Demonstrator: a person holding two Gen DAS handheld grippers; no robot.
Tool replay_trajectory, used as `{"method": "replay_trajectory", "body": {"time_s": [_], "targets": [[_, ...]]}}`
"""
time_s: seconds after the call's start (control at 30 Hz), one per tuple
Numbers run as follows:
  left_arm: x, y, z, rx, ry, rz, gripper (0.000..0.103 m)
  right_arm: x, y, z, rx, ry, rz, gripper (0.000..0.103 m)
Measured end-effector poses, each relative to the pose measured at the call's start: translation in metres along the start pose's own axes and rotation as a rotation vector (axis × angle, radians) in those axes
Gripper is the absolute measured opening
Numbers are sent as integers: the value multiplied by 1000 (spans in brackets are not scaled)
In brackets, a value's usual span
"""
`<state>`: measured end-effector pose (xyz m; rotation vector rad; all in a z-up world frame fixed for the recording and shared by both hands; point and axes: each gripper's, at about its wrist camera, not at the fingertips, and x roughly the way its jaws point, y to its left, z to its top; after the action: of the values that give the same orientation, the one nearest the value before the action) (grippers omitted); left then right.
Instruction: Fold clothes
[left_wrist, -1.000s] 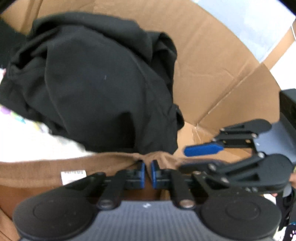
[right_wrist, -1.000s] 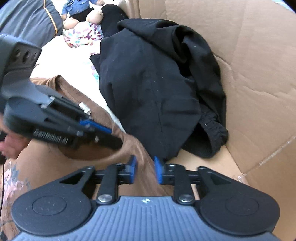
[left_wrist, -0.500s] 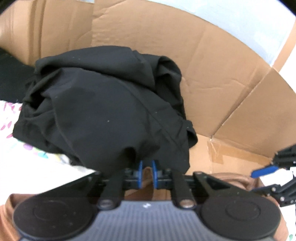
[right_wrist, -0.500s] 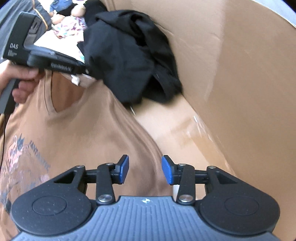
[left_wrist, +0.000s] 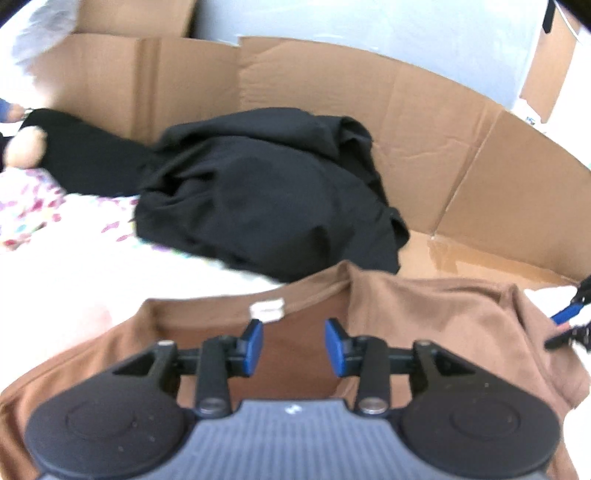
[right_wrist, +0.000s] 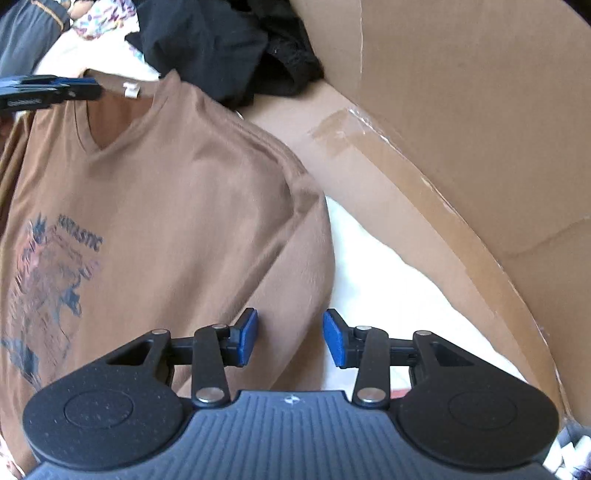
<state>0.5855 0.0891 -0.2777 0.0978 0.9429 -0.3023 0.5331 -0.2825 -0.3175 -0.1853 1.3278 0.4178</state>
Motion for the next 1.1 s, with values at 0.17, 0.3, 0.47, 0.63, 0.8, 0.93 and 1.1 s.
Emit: {"method": "replay_trajectory", "body": {"time_s": [0.17,0.3,0.47,0.63,0.8,0.93,1.1], "targets": [[-31,38,-26,-30,8,67,42,-14,-27,2,-11,-13,-152,7],[-40,63,-42,-69,22,113,42,-12,-50,3,-24,-6,-271,8],[-49,99,-66,-113,51,171,44,-18,-69,-9,116,-30,-177,39],[-54,117,-82,-144,59,194,46,-17,-71,-37,143,-14,-143,48],[-66,123,-97,-159,51,204,47,-15,-74,-61,228,-28,-127,48],[-77,126,-110,-161,50,197,47,-6,-77,-81,370,-61,-30,47],[-85,129,-127,-178,66,202,47,11,-66,-89,417,-86,-17,47]]}}
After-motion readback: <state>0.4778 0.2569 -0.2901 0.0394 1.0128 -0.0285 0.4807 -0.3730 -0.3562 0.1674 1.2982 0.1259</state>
